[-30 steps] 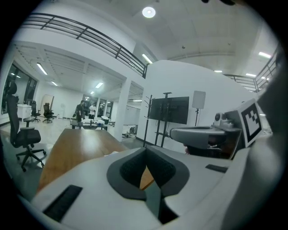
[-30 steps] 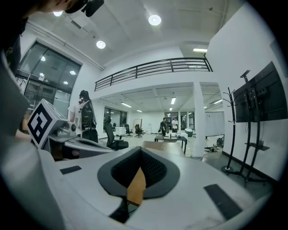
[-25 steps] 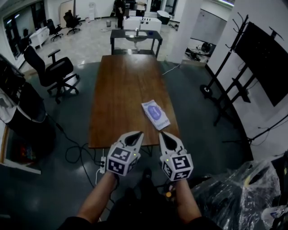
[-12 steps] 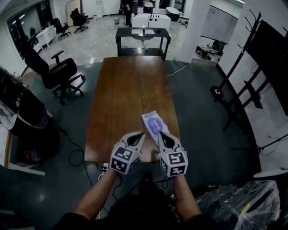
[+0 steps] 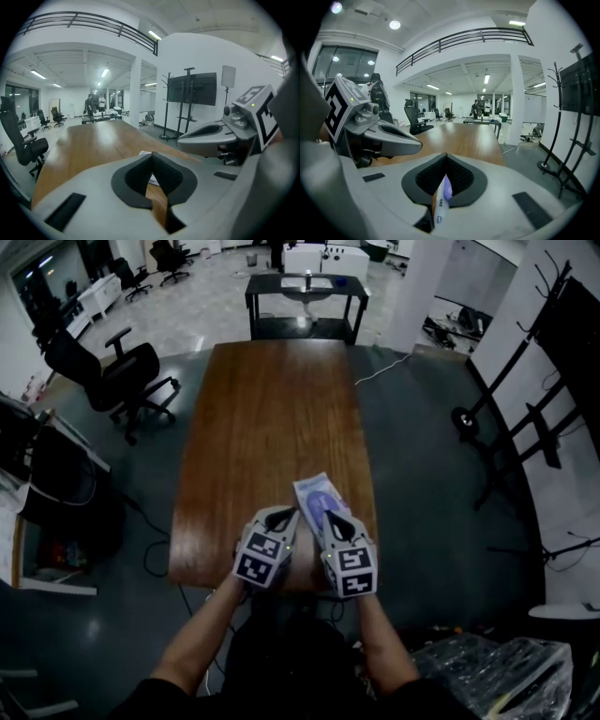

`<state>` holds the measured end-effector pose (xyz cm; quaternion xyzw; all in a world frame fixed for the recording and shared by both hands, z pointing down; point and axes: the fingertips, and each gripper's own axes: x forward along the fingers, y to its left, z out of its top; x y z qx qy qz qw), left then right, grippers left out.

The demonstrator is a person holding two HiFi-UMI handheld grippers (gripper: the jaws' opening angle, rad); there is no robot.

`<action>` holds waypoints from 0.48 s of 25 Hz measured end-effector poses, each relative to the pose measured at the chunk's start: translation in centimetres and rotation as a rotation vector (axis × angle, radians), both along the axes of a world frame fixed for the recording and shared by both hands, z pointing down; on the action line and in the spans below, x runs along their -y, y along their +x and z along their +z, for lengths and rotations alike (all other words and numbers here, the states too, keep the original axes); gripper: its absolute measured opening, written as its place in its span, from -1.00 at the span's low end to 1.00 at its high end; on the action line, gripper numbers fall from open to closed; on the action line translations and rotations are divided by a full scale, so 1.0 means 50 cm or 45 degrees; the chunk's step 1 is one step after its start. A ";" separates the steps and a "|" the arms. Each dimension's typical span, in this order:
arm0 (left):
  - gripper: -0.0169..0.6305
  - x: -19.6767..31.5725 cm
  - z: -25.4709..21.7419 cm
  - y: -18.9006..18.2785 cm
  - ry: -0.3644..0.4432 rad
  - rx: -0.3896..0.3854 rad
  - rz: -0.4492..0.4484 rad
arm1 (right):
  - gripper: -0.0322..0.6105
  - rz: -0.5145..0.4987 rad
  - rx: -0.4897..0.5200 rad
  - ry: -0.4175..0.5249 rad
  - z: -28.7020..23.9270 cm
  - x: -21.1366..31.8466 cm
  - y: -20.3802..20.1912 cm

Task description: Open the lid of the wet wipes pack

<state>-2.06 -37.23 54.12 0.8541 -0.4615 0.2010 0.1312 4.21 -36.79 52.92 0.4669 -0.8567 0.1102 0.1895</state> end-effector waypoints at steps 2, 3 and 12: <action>-0.93 0.027 0.021 0.000 -0.015 0.023 0.034 | -0.86 0.017 -0.032 -0.034 0.028 0.011 -0.004; -0.93 0.040 0.032 0.000 -0.024 0.032 0.054 | -0.86 0.031 -0.045 -0.046 0.040 0.017 -0.005; -0.93 0.122 0.140 0.012 -0.181 0.076 0.203 | -0.65 0.082 -0.165 -0.060 0.106 0.078 -0.021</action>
